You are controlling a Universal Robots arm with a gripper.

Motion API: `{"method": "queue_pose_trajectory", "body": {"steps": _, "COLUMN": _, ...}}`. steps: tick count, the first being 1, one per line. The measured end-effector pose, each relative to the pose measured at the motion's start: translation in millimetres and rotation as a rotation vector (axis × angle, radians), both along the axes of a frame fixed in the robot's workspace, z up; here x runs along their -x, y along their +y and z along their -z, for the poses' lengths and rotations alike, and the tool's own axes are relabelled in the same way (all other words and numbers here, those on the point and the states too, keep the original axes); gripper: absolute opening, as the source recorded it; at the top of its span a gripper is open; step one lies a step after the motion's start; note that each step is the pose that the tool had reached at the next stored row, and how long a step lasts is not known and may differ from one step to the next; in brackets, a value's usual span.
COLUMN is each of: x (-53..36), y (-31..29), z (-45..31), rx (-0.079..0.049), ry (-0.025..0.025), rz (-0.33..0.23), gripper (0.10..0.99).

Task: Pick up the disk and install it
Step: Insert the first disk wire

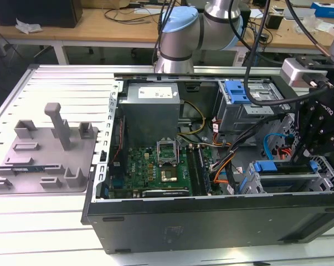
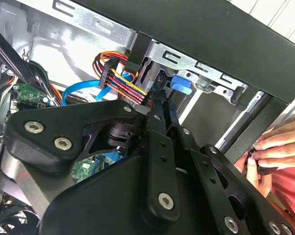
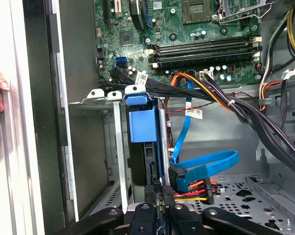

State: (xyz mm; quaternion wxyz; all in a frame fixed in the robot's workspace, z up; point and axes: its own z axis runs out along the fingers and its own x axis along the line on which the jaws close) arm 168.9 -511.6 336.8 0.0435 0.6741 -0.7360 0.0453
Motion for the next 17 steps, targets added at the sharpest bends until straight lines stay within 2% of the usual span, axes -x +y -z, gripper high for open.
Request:
{"method": "queue_pose_trajectory", "body": {"steps": 15, "x": 0.0, "y": 0.0, "z": 2.1, "rx": 0.000, "ry": 0.0017, "rz": 0.000, "gripper": 0.169}}
{"method": "queue_pose_trajectory", "body": {"steps": 16, "x": 0.2, "y": 0.0, "z": 2.6, "rx": -0.002, "ry": 0.0019, "rz": 0.000, "gripper": 0.180}}
{"method": "queue_pose_trajectory", "body": {"steps": 17, "x": 0.2, "y": 0.0, "z": 1.7, "rx": 0.000, "ry": 0.0017, "rz": 0.000, "gripper": 0.243}}
